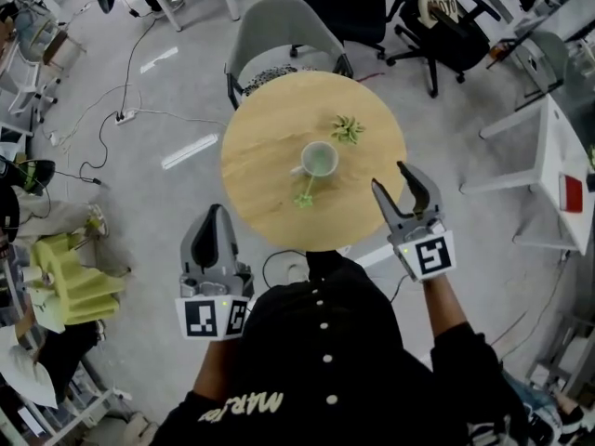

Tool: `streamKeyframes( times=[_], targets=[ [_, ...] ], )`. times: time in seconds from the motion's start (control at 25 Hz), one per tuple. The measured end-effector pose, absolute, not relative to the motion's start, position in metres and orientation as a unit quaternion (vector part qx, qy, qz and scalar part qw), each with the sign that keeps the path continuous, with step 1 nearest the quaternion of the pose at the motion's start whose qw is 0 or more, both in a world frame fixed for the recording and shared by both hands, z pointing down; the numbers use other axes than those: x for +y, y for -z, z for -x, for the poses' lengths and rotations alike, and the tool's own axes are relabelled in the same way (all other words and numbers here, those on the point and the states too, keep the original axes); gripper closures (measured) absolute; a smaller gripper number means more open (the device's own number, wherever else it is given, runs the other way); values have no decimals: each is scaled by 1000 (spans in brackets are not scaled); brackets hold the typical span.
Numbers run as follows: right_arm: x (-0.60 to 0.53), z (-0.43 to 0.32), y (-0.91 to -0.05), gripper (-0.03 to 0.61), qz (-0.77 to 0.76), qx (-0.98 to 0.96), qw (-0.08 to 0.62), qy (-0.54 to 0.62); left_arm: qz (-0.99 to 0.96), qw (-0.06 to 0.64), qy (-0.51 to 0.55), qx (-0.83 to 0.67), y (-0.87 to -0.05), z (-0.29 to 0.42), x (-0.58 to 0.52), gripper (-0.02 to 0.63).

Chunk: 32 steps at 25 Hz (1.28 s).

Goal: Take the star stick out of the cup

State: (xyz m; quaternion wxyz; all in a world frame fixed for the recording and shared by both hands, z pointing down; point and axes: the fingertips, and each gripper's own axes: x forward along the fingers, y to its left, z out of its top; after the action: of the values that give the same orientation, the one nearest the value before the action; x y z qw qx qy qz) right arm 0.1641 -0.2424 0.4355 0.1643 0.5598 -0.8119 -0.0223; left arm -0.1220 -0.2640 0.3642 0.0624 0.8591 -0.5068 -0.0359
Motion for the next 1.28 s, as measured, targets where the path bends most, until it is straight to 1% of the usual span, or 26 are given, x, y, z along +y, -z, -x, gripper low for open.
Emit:
streamKeyframes(
  times=[0.12, 0.28, 0.44, 0.52, 0.72, 0.92, 1.04, 1.16, 1.28],
  targets=[
    [-263, -150, -473, 368, -521, -828, 206, 21, -857, 71, 21, -511, -382, 117, -275, 611],
    [-284, -128, -518, 362, -458, -855, 236, 58, -854, 82, -1, -513, -406, 108, -286, 611],
    [-298, -103, -572, 353, -356, -868, 318, 134, -848, 96, -15, -521, -424, 106, -297, 611],
    [-303, -92, -598, 352, -312, -871, 347, 153, -845, 101, -20, -525, -433, 105, -302, 611],
    [-311, -70, -661, 353, -221, -869, 398, 192, -835, 117, -36, -537, -456, 108, -310, 611],
    [-312, -52, -701, 354, -164, -875, 414, 189, -826, 132, -50, -546, -475, 111, -316, 611],
    [-317, -48, -710, 378, -162, -870, 416, 210, -823, 138, -53, -549, -481, 110, -317, 611],
    [-323, -46, -713, 435, -171, -867, 414, 217, -822, 142, -57, -548, -486, 109, -318, 611],
    [-325, -44, -712, 471, -177, -863, 411, 233, -821, 144, -59, -550, -488, 109, -318, 611]
  ],
)
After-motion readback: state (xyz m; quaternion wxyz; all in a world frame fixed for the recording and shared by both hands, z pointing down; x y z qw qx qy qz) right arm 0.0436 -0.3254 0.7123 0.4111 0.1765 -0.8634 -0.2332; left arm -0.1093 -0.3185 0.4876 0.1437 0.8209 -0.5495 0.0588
